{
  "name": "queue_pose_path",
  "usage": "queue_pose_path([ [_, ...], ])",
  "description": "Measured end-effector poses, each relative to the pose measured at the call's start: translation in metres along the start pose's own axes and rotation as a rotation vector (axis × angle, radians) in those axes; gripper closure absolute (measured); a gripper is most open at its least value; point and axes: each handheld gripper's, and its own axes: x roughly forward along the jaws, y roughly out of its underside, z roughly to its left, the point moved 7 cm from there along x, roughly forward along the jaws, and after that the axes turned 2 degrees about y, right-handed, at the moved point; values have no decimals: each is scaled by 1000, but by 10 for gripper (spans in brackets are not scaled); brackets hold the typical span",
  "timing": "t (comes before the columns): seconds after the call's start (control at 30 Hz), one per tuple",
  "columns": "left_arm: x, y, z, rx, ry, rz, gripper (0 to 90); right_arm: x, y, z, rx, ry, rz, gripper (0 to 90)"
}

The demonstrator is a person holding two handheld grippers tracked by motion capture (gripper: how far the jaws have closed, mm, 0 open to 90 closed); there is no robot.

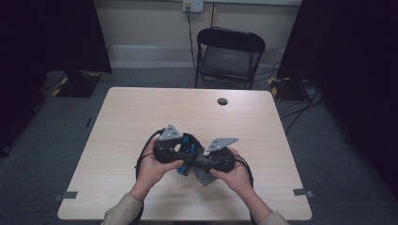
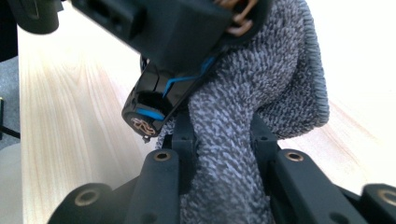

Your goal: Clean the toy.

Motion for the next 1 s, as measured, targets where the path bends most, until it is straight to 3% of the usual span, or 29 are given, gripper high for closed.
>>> queue_pose_path([
  [0.73, -3, -8, 0, 14, -20, -24, 255, 14, 18, 12, -11, -37, 49, 711],
  [1.0, -9, -7, 4, 10, -29, -23, 254, 11, 26, 10, -5, -32, 65, 709],
])
